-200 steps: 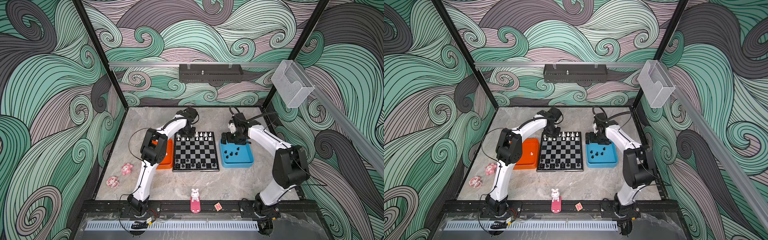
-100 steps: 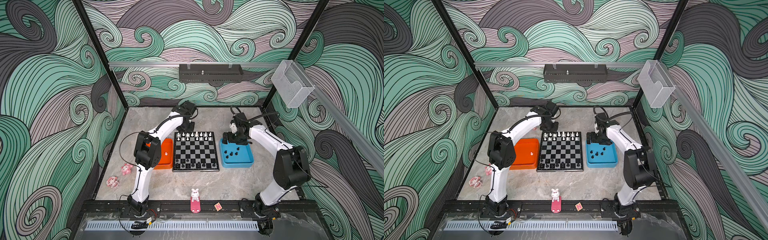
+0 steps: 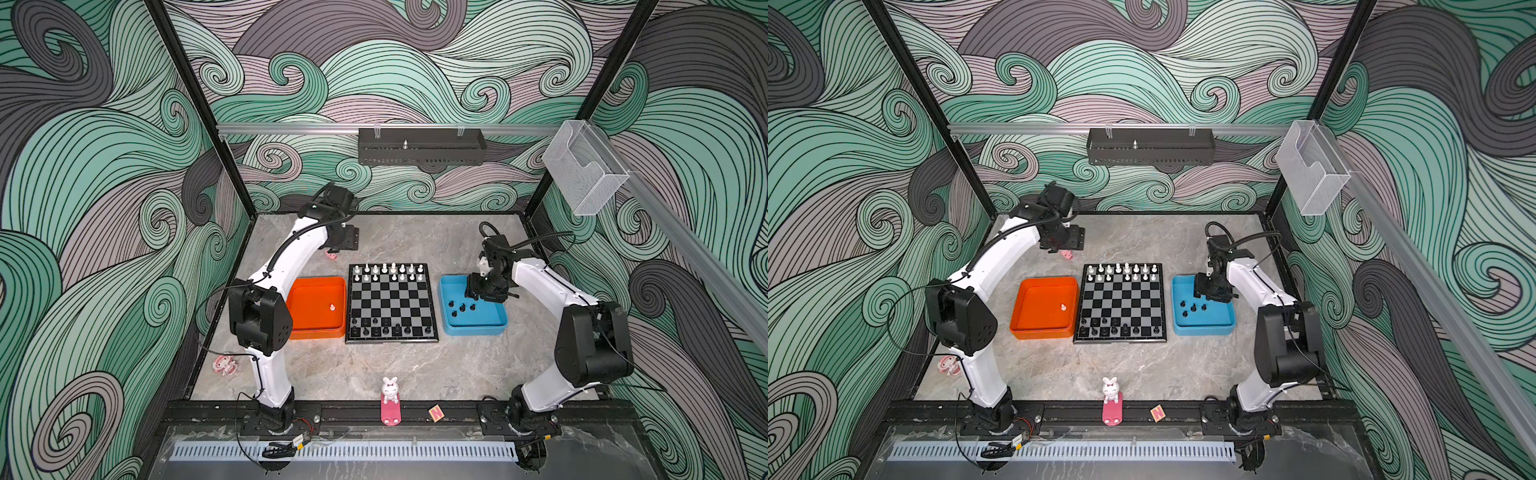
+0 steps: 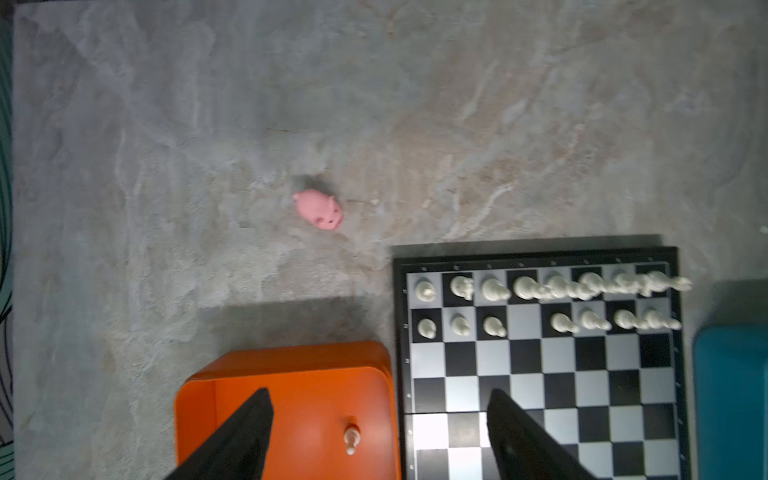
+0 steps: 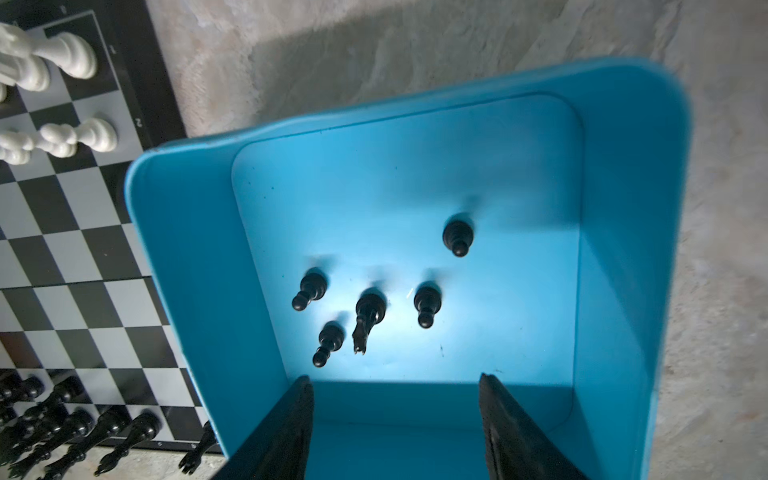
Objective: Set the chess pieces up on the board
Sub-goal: 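Raise the left gripper over the orange tray while the right lowers into the blue tray, then close the right gripper on a black pawn in the blue tray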
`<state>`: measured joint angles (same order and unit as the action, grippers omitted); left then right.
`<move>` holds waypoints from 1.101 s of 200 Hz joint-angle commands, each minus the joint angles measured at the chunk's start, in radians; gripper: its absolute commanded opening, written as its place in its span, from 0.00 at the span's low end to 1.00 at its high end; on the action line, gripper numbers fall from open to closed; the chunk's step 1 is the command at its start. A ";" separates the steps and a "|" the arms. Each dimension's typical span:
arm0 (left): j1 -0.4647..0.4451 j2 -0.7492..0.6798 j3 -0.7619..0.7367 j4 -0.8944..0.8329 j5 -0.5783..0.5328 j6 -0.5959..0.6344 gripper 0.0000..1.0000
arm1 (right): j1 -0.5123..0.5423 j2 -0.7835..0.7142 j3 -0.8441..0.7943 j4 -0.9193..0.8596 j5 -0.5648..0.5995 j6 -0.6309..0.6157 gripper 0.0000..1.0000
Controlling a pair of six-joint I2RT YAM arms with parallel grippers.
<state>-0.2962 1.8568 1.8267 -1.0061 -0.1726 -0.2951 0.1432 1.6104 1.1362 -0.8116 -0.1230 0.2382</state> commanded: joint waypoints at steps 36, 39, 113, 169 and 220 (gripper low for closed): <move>0.200 -0.078 -0.119 0.048 0.014 0.017 0.84 | 0.042 0.046 0.008 0.000 -0.026 0.019 0.53; 0.207 -0.082 -0.125 0.054 0.017 0.019 0.84 | 0.045 0.049 0.009 0.002 -0.026 0.021 0.53; 0.318 -0.084 -0.190 0.090 0.085 0.012 0.85 | 0.071 0.143 0.021 -0.003 0.012 0.023 0.44; 0.326 -0.075 -0.195 0.090 0.110 0.008 0.85 | 0.083 0.172 0.017 0.014 0.044 0.018 0.34; 0.327 -0.075 -0.200 0.094 0.111 0.008 0.85 | 0.087 0.192 0.026 0.028 0.046 0.011 0.26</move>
<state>0.0242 1.7954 1.6318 -0.9188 -0.0731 -0.2806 0.2237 1.7794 1.1404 -0.7860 -0.1001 0.2501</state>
